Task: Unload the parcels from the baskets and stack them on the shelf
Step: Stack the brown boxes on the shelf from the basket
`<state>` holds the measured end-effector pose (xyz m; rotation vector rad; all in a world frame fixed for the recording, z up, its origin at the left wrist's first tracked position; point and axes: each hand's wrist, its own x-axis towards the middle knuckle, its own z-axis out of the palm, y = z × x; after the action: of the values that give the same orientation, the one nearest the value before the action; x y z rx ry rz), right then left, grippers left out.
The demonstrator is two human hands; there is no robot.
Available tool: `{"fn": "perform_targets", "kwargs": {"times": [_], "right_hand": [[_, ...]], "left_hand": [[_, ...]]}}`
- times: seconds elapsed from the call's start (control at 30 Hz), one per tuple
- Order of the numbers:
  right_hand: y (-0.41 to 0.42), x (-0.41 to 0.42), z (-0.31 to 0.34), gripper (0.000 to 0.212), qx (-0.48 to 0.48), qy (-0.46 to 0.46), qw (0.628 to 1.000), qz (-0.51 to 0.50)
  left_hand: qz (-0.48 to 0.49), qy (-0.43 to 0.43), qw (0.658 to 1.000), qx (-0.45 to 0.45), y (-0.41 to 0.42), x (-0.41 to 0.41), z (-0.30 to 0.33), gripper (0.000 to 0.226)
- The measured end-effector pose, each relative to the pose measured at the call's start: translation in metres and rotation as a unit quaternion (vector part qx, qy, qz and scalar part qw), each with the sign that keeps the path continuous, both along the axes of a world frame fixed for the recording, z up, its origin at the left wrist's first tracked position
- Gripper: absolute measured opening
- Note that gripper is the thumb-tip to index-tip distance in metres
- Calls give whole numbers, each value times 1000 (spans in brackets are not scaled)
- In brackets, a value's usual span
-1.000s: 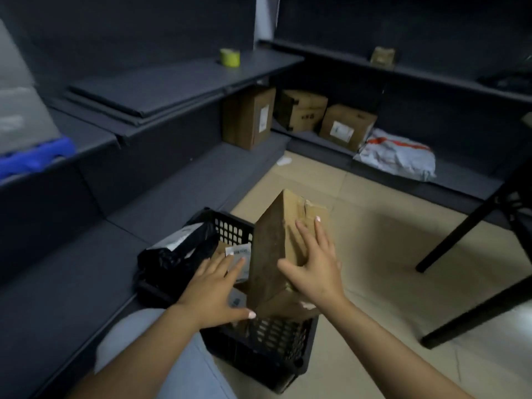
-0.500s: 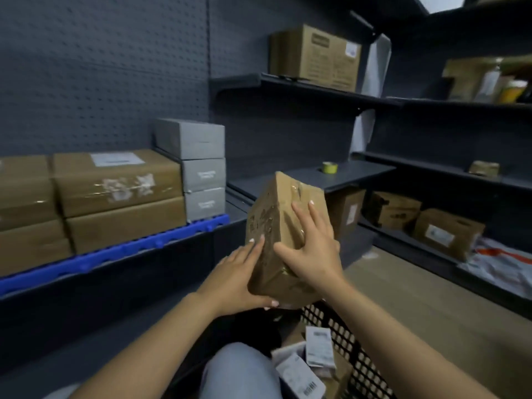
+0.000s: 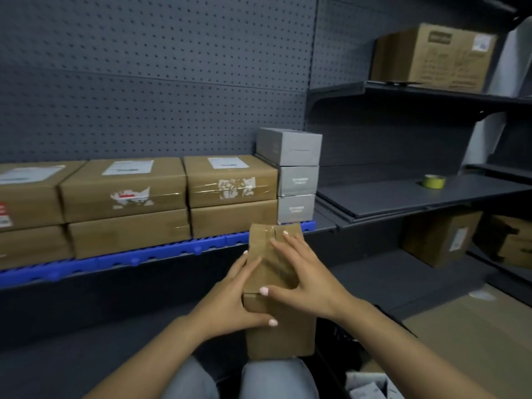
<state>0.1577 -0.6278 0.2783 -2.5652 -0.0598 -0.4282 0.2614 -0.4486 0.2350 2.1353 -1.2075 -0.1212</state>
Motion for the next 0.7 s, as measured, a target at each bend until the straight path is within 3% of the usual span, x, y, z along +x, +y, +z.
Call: {"fn": "perform_targets", "kwargs": {"times": [0.13,0.23,0.43,0.6,0.7], "right_hand": [[20,16,-27,88,-11,15,999,42],[31,21,-40,87,-32,15,998,56],[16,4,-60,93,17,-18,1000,14],[-3,-14,-93,106,24,109,993,-41],[1,-18,-116,111,71,138,986,-53]], "left_hand": [[9,1,996,88,27,7,-15,119],[18,6,995,97,39,12,-21,117],[26,-37,990,134,50,20,-25,115],[13,-9,988,151,47,21,-19,115],[13,12,988,150,46,20,-19,114]]}}
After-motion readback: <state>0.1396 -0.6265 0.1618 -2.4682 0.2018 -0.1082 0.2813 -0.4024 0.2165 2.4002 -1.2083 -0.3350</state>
